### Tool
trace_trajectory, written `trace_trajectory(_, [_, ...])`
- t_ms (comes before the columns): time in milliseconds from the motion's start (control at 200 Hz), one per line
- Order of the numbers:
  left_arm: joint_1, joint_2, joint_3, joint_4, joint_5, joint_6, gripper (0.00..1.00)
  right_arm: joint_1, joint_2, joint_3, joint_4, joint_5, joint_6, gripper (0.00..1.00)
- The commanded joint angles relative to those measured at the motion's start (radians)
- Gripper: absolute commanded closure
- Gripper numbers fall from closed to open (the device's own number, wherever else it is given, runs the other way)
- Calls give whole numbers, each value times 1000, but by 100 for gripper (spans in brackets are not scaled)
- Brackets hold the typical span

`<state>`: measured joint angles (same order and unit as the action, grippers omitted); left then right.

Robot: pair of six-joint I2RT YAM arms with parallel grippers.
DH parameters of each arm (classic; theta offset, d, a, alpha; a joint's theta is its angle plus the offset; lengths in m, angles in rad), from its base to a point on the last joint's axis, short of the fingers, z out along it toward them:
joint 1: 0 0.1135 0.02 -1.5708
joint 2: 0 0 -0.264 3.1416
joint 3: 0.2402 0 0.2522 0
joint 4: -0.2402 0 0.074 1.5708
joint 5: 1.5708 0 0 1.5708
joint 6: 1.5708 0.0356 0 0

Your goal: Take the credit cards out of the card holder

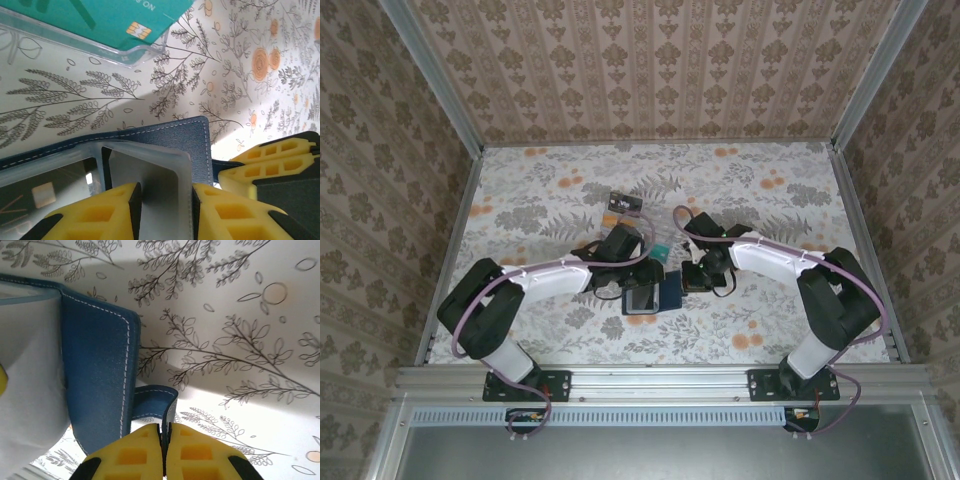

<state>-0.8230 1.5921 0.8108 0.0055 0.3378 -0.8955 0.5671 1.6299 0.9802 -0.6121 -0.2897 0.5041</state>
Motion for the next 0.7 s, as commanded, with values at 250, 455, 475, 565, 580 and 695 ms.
trace_trajectory(250, [7, -24, -24, 46, 30, -16, 65, -21, -114, -14, -47, 175, 45, 65])
trace_trajectory(455, [7, -25, -39, 92, 43, -26, 57, -23, -196, -25, -36, 207, 61, 48])
trace_trajectory(475, [9, -26, -39, 93, 43, -26, 56, -22, -203, -27, -33, 208, 64, 47])
trace_trajectory(565, [9, -27, -43, 99, 43, -29, 52, -23, -232, -35, -19, 211, 72, 43])
trace_trajectory(580, [9, -27, -44, 100, 44, -28, 51, -23, -232, -36, -18, 211, 73, 42])
trace_trajectory(695, [11, -28, -49, 125, 52, -34, 45, -23, -304, -36, -7, 220, 77, 41])
